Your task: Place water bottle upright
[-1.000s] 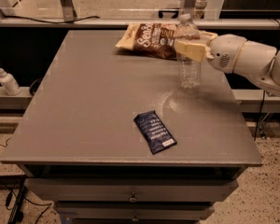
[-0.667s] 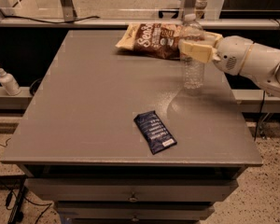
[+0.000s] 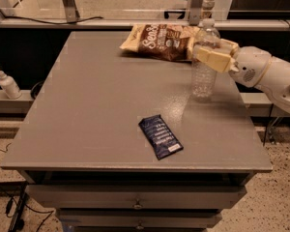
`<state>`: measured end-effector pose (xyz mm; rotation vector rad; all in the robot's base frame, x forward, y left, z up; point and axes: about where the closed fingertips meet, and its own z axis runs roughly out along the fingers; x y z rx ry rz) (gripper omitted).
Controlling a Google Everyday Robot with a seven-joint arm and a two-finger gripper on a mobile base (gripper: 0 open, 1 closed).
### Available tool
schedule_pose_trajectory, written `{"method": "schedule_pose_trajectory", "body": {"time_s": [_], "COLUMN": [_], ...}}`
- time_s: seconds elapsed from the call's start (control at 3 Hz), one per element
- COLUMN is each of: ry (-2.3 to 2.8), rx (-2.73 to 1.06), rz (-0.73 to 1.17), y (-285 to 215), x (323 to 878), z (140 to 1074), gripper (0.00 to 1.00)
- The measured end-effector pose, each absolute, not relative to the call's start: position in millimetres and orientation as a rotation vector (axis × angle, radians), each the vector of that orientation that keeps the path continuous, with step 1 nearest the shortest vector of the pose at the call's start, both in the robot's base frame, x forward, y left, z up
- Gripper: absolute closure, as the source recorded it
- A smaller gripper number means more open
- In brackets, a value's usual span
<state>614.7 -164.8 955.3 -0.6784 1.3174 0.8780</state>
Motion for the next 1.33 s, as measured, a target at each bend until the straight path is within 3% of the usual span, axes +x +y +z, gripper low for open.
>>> {"method": "schedule_pose_trajectory", "body": {"time_s": [0.67, 1.33], "ry": [1.243, 1.167], "rx": [-0.7, -0.745], "rz": [0.941, 0.987], "y": [-163.6, -154.8], "x": [600.9, 582.3], "z": [949.6, 941.7], "gripper": [1.0, 0.58]}}
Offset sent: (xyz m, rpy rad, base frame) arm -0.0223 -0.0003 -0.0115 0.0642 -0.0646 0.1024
